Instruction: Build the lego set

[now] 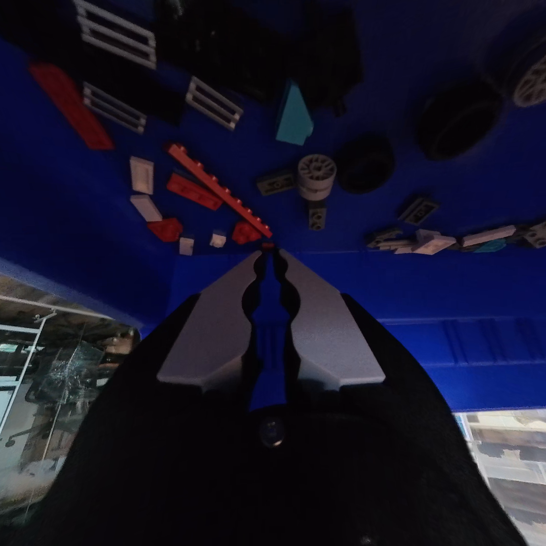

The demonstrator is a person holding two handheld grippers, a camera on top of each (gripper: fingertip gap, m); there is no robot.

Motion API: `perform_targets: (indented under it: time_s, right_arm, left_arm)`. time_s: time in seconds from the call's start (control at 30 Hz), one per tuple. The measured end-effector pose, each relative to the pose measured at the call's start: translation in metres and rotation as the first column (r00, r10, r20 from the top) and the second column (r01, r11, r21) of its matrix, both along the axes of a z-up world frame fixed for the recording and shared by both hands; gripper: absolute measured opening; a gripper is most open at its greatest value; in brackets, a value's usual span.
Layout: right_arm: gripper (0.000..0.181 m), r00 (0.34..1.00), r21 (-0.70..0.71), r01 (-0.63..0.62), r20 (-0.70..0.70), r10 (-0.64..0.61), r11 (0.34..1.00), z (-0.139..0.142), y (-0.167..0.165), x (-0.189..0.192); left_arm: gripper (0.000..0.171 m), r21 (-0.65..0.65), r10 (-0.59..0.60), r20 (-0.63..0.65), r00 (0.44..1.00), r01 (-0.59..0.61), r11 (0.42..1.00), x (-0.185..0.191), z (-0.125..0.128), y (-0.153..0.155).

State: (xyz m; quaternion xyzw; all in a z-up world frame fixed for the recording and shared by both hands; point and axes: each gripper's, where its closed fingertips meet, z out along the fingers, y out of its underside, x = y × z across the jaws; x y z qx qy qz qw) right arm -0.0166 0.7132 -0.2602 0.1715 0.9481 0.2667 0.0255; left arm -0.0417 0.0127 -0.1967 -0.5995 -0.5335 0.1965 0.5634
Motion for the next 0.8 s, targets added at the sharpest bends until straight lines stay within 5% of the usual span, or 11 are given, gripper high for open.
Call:
perform_targets:
  time_s: [0.5, 0.6, 0.8]
  right_arm:
    - [0.005, 0.971, -0.273, 0.027, -0.221, -0.09, 0.962, 0.045, -0.03, -0.005]
    - [0.005, 0.957, -0.507, -0.001, -0.25, -0.146, 0.862, 0.07, -0.083, 0.001]
    - [0.005, 0.932, -0.846, -0.171, -0.306, -0.196, 0.506, 0.129, -0.229, 0.047]
  left_arm:
    - [0.037, 0.005, -0.009, -0.002, 1.0, 0.009, 1.0, 0.0, 0.001, 0.001]
    - [0.037, 0.013, -0.003, -0.008, 1.0, 0.003, 1.0, 0.001, 0.002, -0.001]
    - [0.037, 0.02, 0.007, -0.008, 1.0, -0.007, 1.0, 0.0, 0.002, -0.002]
